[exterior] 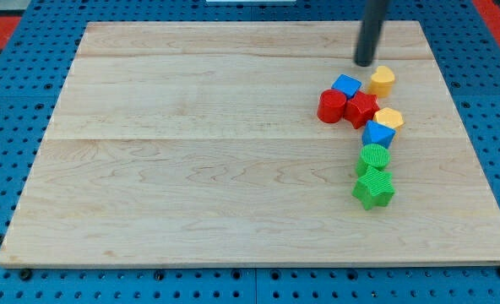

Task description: Push the yellow heart to the top left side of the red star

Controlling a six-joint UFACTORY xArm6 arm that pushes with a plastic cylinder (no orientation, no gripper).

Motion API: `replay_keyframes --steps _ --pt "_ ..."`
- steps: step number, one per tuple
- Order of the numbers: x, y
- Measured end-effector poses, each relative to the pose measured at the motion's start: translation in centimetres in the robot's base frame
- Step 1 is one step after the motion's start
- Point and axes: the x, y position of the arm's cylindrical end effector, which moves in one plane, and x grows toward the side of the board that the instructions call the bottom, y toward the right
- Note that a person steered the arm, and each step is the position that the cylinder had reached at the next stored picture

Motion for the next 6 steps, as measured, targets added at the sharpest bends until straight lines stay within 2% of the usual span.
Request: replay_keyframes --steps 1,2,3,6 --pt "3.4 -0.6" --pt "8.8 -6.4" --pt "11.5 -8.9" --pt "11.5 -10.6"
